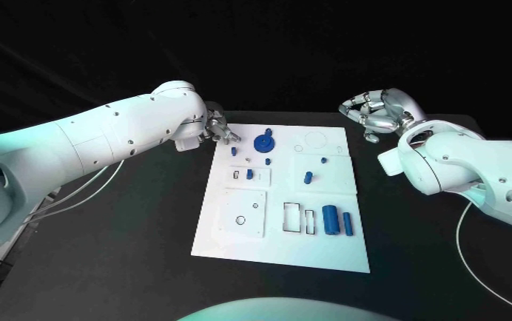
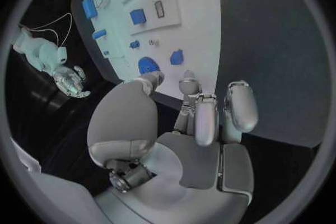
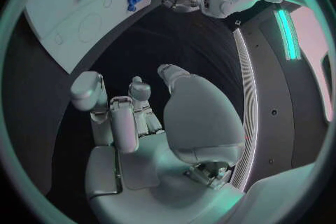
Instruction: Assemble the parts on the task board
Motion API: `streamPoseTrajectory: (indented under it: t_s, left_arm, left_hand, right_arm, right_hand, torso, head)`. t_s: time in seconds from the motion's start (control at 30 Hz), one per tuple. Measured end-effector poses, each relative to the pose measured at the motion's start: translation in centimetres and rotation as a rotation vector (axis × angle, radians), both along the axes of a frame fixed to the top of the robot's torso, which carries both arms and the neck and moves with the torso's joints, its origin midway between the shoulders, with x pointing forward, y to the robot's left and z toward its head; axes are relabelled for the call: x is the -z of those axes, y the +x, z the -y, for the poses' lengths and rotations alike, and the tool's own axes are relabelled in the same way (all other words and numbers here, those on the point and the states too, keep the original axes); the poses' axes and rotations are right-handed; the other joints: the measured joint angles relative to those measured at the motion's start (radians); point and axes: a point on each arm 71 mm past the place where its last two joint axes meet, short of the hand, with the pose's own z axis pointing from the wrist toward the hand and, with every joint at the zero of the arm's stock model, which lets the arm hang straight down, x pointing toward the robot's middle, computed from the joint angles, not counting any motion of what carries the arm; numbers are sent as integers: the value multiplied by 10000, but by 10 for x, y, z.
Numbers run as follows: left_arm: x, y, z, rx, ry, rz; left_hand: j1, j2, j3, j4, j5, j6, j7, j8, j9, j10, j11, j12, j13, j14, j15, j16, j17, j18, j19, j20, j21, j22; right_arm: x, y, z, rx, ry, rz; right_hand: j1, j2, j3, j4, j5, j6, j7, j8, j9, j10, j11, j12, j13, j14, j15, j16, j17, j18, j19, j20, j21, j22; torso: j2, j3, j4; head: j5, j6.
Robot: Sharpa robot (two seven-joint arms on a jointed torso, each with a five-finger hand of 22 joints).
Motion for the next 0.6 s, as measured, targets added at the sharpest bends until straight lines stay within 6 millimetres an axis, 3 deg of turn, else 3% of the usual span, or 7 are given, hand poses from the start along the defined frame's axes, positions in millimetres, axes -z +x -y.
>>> streamPoseTrajectory:
  t_s: [0.3,0.6]
  left_arm:
    - [4,0,2,131,52,-239]
    - [7,-1,3,291,89,-547]
  left_hand:
    - [-4,4,0,0,-35,77,-6,0,-34,0,0,0,28,0,0,0,0,0,0,0,0,29]
    - [80,161,-27,-28,-35,163,-18,0,-107,1,-1,0,14,0,-1,0,0,-1,0,-1,0,29]
  right_arm:
    - [0,0,0,-1,0,0]
    - [0,0,0,-5,0,-1]
  right_hand:
    - [0,0,0,0,0,0,0,0,1,0,0,0,0,0,0,0,0,0,0,0,0,0]
    - [0,0,1,0,-1,0,0,0,-11,0,0,0,-11,0,0,-39,0,0,1,0,0,1]
  torso:
    - [-20,6,5]
    - [-24,2,12]
  head:
    - [-5,-28]
    - [-12,-38]
